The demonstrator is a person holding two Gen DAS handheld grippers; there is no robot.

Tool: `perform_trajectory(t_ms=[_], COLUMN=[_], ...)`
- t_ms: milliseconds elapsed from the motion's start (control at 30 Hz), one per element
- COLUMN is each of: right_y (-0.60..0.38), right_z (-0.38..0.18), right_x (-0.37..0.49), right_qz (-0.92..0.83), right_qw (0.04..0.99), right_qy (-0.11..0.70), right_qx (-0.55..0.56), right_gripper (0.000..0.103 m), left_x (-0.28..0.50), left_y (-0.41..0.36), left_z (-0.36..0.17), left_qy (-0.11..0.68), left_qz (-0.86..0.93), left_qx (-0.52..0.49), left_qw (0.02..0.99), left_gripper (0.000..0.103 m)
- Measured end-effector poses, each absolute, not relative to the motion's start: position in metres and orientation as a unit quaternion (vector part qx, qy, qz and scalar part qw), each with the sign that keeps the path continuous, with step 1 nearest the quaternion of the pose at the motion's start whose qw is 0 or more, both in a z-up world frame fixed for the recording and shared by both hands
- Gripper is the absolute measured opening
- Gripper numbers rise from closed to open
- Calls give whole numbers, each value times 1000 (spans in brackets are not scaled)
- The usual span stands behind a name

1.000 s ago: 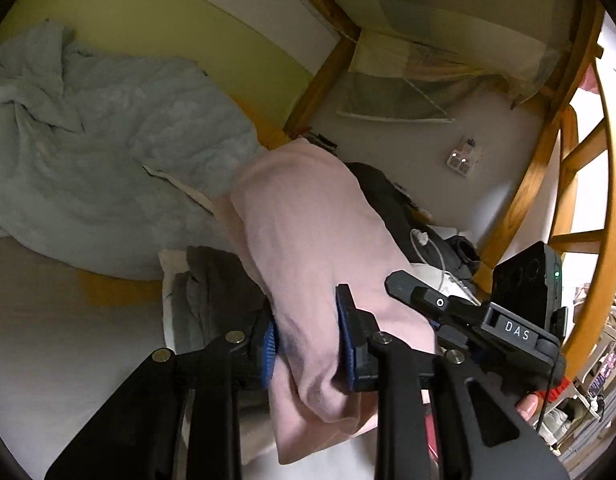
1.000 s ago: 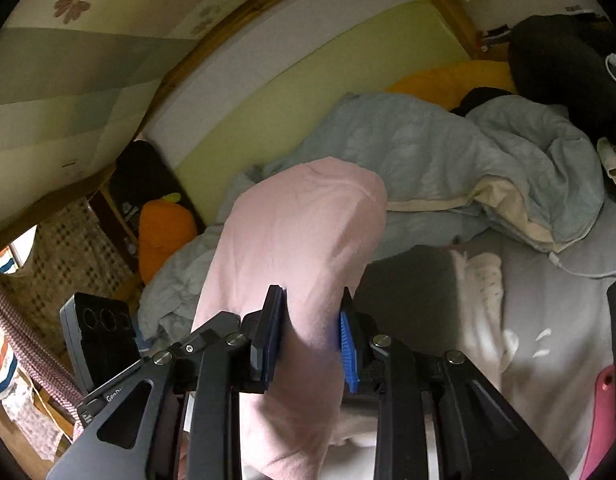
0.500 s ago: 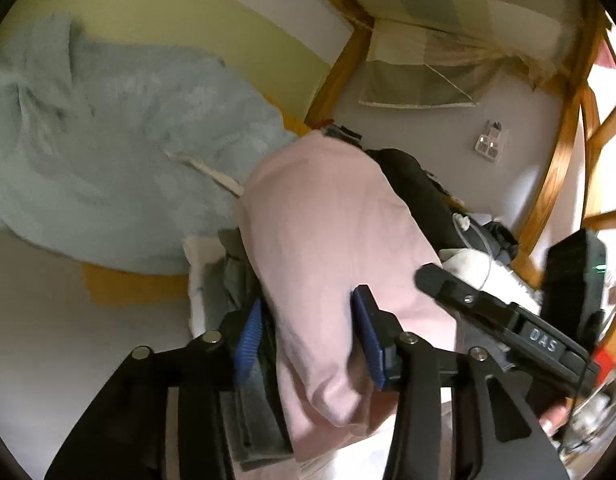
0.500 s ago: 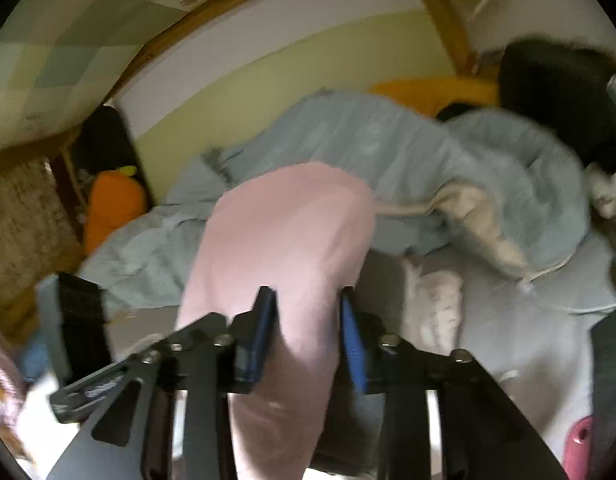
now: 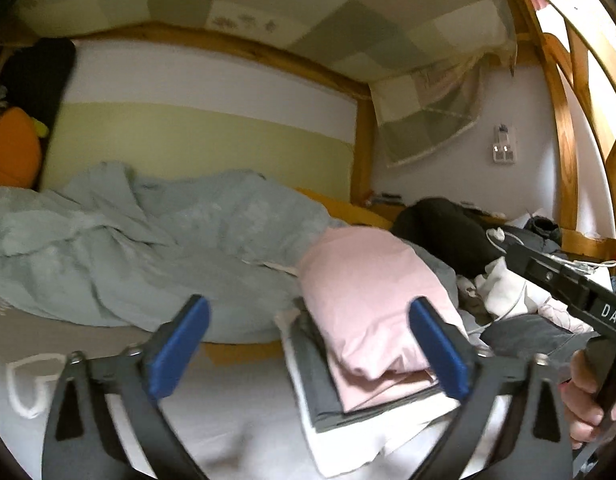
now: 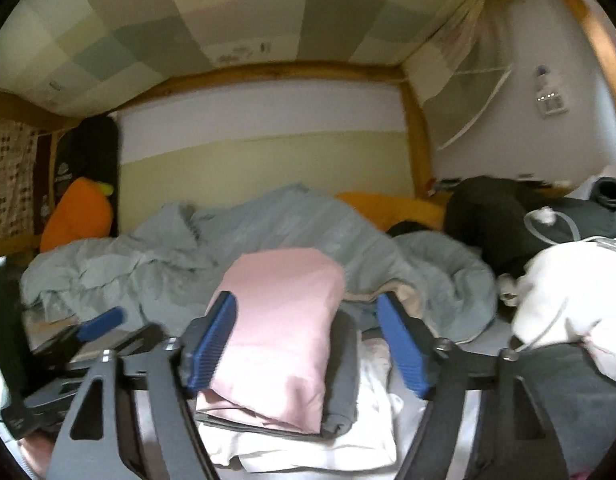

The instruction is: Fold small clothes

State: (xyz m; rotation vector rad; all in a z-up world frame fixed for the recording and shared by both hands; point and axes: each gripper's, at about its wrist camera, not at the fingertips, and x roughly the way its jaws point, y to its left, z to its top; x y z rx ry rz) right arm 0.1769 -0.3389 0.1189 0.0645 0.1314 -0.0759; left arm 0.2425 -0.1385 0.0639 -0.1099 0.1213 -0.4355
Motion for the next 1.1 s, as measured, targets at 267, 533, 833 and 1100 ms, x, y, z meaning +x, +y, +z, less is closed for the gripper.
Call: perform_trajectory(t_ms=[267,533,833,1100], right_y=[-337,-302,-275,-282], right_z=[117,162,145,61], right_x=[130,75,56,102], right_qz=[-95,-70,-105,-183], right_qw=[993,995,991,981], right_qy=[19,1,-3,24], right_qx=[61,65,86,53], right_gripper=[102,102,102,102], left_x=[185,136,118,149], left_y=[-111,-77,-61,-80], left_z=[74,111,97,27], left_qy=[20,-12,-28,-4], left_qz=[-197,-205,-178,-144], left_qx=[-21,-25,14,59], left_qw=[980,978,983,988], left_gripper=[103,103,103,103])
